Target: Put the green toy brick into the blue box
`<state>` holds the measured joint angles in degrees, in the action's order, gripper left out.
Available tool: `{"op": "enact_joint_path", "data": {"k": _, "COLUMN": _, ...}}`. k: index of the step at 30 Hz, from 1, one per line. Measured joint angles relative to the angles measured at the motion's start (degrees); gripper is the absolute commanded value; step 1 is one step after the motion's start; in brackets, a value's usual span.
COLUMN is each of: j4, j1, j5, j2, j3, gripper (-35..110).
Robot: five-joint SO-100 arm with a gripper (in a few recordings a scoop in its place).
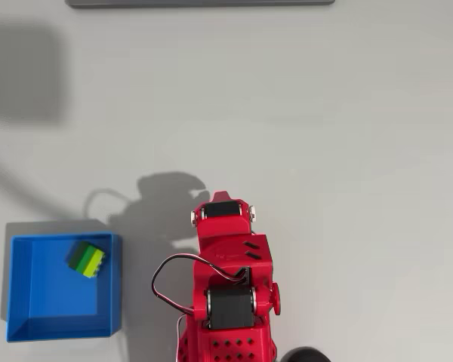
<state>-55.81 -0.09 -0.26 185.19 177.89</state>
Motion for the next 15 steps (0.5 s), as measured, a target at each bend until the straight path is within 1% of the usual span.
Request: {"op": "enact_joint_path", "data": {"k": 15, "j4": 0.0, "j1": 0.0, "j5": 0.0, "j2": 0.0, "j3": 0.0, "gripper": 0}}
